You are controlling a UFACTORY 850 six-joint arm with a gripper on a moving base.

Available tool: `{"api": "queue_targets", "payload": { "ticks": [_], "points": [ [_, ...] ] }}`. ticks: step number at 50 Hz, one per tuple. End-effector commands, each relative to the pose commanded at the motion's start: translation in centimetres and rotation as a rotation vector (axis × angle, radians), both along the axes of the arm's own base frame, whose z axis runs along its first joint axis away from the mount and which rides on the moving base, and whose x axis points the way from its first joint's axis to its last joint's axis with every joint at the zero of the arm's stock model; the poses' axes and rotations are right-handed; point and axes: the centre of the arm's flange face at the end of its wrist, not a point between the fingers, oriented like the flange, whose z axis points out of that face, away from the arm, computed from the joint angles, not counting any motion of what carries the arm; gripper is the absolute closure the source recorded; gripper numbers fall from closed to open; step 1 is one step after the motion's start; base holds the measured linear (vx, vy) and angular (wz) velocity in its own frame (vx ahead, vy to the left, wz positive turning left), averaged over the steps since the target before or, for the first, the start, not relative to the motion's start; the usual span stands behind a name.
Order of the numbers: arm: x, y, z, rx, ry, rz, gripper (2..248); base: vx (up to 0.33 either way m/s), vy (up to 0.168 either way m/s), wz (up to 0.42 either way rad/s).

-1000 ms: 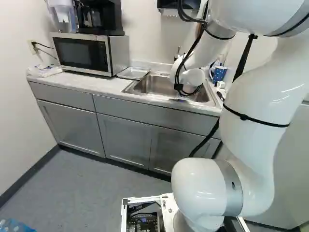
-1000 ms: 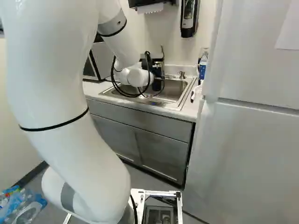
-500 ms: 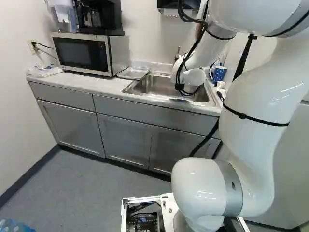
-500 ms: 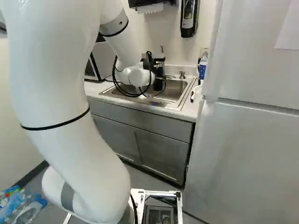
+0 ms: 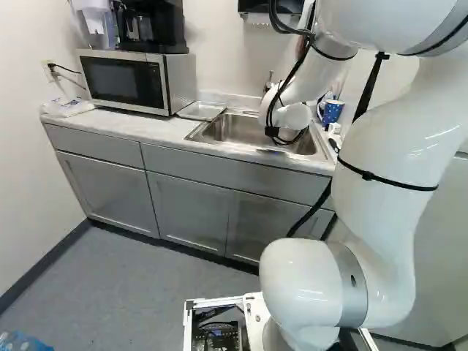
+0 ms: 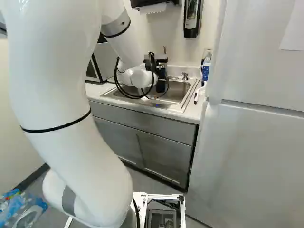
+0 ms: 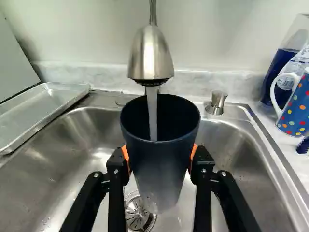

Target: Rinse the cup and place it in the tray

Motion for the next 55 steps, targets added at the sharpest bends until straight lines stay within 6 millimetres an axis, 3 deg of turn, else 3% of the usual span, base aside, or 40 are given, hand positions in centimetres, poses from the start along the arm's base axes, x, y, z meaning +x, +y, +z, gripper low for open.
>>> {"api": "queue_targets", "payload": {
  "ticks": [55],
  "points": [
    [0.00, 0.00, 0.00, 0.000, 0.000, 0.000, 124, 0.000, 0.000, 0.000]
  ]
}}
